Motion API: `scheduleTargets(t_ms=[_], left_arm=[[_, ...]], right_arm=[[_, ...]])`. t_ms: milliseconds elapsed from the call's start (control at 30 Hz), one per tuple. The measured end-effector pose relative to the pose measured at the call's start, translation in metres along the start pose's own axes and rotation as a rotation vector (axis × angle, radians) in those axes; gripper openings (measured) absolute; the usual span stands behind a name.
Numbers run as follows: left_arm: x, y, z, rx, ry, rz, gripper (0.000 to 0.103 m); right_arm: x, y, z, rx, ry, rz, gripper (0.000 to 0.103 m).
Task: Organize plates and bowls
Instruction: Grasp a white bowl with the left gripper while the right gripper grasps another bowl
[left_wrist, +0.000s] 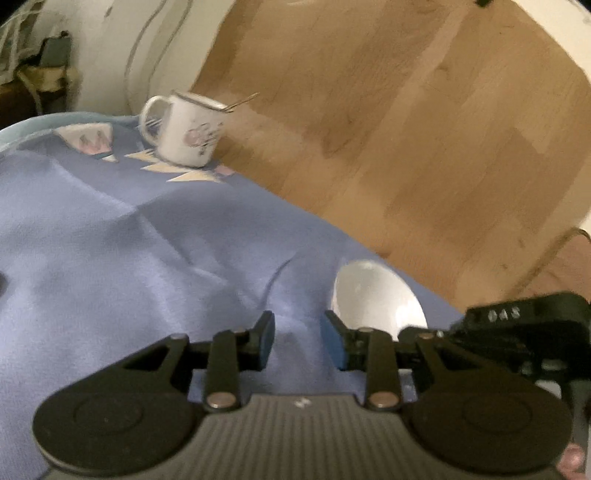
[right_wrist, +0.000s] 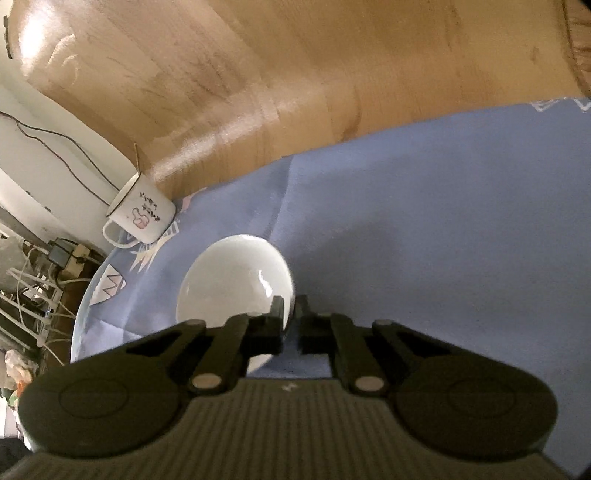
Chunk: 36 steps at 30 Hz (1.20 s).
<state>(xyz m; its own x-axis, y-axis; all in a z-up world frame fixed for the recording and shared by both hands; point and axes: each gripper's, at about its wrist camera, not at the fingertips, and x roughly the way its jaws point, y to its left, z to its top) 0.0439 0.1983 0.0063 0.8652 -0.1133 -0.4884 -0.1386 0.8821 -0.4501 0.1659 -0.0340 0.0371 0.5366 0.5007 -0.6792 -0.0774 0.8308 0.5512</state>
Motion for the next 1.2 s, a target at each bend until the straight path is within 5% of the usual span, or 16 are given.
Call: scheduleTargets(t_ms=[167, 300, 400, 767, 1200], left_arm=[[-0.001, -0.034, -0.013, 0.191, 0.010, -0.057, 0.039], [0.003, -0.062, -0.028, 0.318, 0.073, -0.108, 0.026], [0.005, -0.080, -0.040, 0.354, 0.147, -0.174, 0.011], [-0.008, -0.137, -0.067, 0.348, 0.246, -0.318, 0.009], [-0.002, -0.274, -0.104, 0.481, 0.337, -0.523, 0.009]], right_arm=[[-0.031, -0.018, -0.017, 0.023, -0.005, -0.003, 0.007], [-0.057, -0.036, -0.036, 0.042, -0.015, 0.001, 0.007], [-0.072, -0.045, -0.047, 0.049, -0.041, -0.009, 0.008], [-0.134, -0.068, -0.087, -0.050, -0.243, -0.153, 0.009], [-0.231, -0.130, -0.112, -0.027, -0.600, -0.408, 0.009]])
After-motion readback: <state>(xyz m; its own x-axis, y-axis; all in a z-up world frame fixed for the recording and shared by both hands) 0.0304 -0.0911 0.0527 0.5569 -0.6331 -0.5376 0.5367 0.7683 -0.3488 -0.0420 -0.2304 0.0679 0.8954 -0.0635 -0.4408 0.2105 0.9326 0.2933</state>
